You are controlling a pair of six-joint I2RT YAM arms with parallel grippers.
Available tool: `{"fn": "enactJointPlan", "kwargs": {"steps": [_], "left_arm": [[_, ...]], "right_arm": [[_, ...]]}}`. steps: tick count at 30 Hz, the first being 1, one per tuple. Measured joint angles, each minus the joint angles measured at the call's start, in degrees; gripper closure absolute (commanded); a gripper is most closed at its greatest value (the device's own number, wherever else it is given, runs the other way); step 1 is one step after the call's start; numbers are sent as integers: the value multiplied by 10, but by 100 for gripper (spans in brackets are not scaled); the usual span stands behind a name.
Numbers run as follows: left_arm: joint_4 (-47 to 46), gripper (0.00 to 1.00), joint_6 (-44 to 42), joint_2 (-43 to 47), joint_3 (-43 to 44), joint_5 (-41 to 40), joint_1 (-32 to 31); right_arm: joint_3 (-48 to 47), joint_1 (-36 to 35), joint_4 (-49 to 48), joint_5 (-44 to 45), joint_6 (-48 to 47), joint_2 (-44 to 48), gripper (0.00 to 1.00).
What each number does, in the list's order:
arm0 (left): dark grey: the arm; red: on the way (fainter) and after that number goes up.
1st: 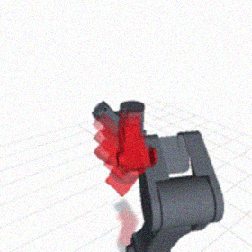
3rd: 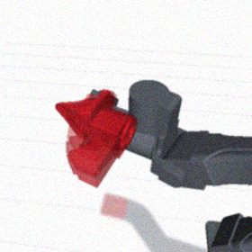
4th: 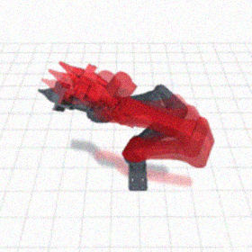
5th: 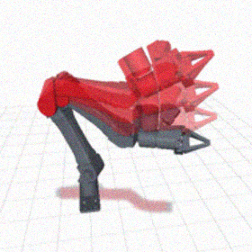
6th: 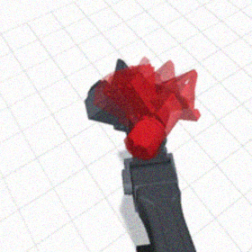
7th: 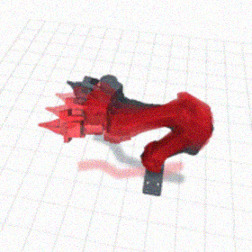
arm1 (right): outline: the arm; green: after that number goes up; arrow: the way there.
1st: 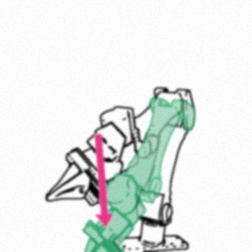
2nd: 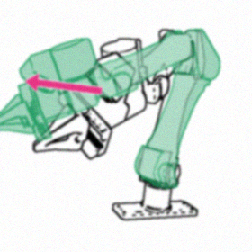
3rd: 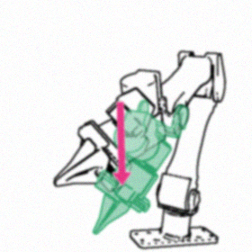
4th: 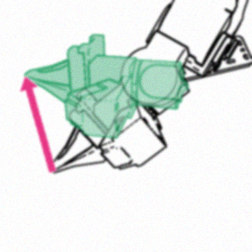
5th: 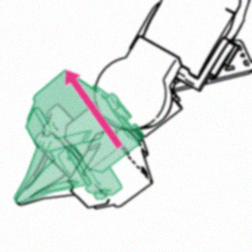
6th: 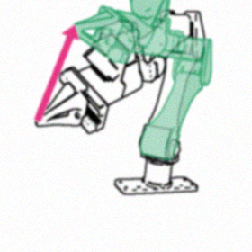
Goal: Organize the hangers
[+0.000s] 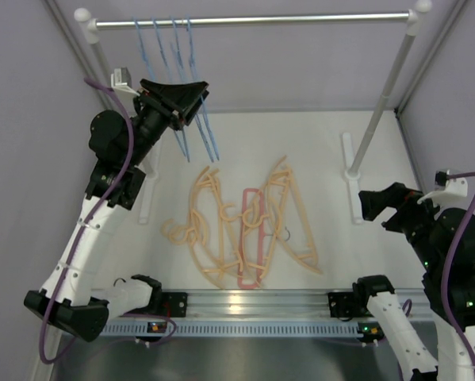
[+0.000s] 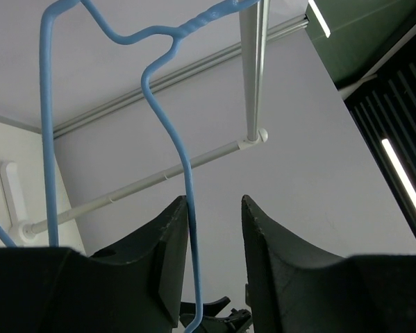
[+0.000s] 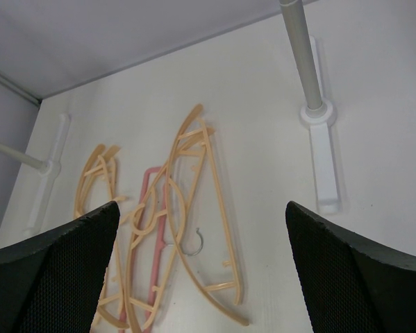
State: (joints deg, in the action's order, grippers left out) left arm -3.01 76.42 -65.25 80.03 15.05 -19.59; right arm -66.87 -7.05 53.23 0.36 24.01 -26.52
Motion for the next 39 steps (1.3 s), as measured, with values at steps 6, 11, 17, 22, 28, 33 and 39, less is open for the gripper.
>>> {"fn": "enactJointPlan", "kwargs": {"steps": [6,11,17,22,28,33,39], "left_arm": [[0,49,-3,14,-3,5,0],[1,46,-5,33,-13,7,0],[1,39,-14,50,-32,17,0],[3,34,-19,60,-55,29,0],[5,32,-29,68,-72,45,0],[8,31,-33,80,-85,53,0],[18,30,-46,98,-93,57,0]], "right_arm": [[0,0,0,-9,0,2,1],[0,0,0,-11,0,3,1],[0,0,0,-16,1,3,0],[0,0,0,-19,1,3,1],[0,0,0,-20,2,3,1],[0,0,0,-20,2,3,1],[0,0,0,-21,2,3,1]]}}
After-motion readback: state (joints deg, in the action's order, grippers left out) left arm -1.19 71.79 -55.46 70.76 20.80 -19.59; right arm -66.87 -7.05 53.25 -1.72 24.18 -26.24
